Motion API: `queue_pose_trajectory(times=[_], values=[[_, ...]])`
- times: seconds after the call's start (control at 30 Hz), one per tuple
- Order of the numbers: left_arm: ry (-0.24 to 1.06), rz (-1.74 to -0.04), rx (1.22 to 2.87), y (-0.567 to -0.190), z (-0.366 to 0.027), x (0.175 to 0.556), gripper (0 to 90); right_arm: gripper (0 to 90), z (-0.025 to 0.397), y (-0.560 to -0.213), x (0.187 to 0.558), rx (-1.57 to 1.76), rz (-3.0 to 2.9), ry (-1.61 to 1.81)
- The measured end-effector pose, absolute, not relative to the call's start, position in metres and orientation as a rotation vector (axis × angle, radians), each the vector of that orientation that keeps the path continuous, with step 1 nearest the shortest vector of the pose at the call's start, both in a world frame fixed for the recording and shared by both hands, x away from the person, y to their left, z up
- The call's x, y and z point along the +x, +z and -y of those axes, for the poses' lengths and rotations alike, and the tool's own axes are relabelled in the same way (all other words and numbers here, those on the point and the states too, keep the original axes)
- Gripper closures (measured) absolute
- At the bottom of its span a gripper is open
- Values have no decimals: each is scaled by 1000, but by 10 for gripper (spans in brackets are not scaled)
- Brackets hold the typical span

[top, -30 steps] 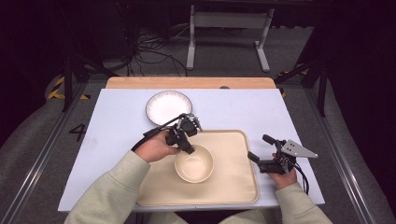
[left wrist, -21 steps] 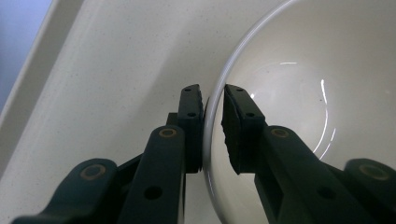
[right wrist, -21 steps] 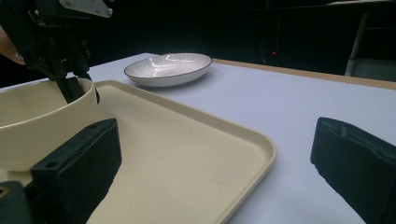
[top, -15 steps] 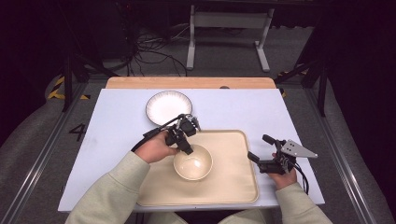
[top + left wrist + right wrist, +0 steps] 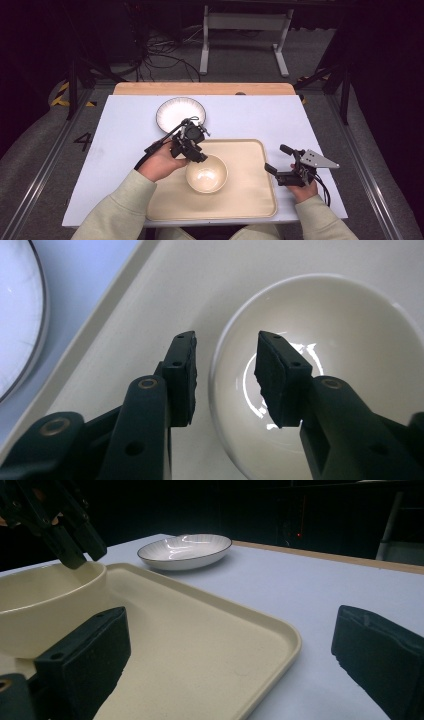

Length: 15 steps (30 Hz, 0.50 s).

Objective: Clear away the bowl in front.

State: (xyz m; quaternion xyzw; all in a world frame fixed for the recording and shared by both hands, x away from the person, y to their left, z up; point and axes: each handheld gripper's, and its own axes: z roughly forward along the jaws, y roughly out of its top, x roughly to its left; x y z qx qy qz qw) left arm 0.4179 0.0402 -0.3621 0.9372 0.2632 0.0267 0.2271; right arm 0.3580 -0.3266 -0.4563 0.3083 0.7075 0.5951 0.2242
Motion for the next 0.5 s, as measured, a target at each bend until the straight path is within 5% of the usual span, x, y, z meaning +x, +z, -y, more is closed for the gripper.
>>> queue_pose_trajectory(times=[0.5], values=[[226, -691, 2311, -338, -87, 382, 497, 27, 327, -456, 359, 867, -1950, 1663]])
